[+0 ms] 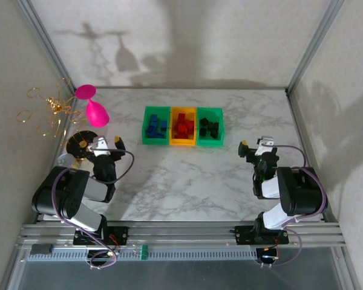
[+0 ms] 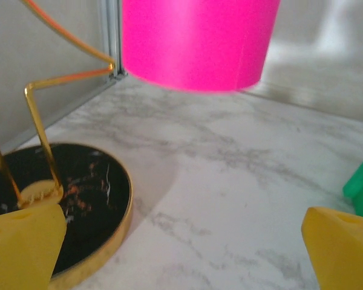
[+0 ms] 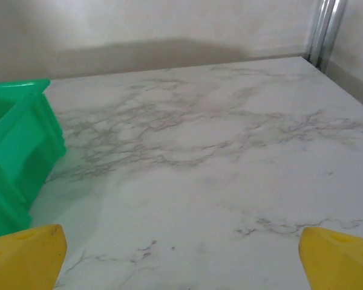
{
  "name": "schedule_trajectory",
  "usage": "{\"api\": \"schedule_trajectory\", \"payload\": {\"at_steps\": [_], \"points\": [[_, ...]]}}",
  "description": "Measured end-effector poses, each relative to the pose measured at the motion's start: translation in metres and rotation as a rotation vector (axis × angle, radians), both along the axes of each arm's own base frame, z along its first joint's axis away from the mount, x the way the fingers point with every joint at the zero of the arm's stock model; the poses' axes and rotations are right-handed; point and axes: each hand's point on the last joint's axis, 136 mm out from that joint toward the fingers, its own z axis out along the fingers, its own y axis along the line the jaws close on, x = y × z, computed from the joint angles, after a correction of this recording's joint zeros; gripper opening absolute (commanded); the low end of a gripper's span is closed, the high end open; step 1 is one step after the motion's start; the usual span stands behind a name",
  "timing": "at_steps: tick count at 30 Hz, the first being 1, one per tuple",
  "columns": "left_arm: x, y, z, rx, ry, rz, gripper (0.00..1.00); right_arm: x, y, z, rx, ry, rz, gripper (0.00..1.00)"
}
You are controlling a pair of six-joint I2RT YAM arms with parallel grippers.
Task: Sort the legos into containers by color
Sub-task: Reset both arms
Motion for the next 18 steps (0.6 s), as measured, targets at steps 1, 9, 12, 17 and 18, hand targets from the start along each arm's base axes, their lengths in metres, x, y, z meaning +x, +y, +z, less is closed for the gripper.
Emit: {"api": "schedule_trajectory", "payload": {"at_steps": [1,9,12,17,18], "points": [[0.0024,0.0032,0.0033,-0.005,-0.011,0.007,1.00,0.0010,-0.0021,0.0020,-0.001,-0.007,-0.005,0.99],[0.0051,0.0051,0.0049,-0.015,-0.016,0.001,1.00,0.0034,-0.0043,0.0079,-0.014,-0.028,-0.009,0.99],[0.0053,0.0046,0.0048,-0.015,-0.015,-0.002,1.00,0.0034,-0.0042,0.0078,-0.015,-0.028,-0.008,0.99],[0.0053,0.0046,0.0047,-0.015,-0.015,-0.002,1.00,0.0035,-0.0043,0.0080,-0.016,-0.028,-0.009,0.99],[0.0053,0.0046,0.0047,-0.015,-0.015,-0.002,1.00,0.0035,-0.0043,0.0080,-0.017,-0.028,-0.008,0.99]]}}
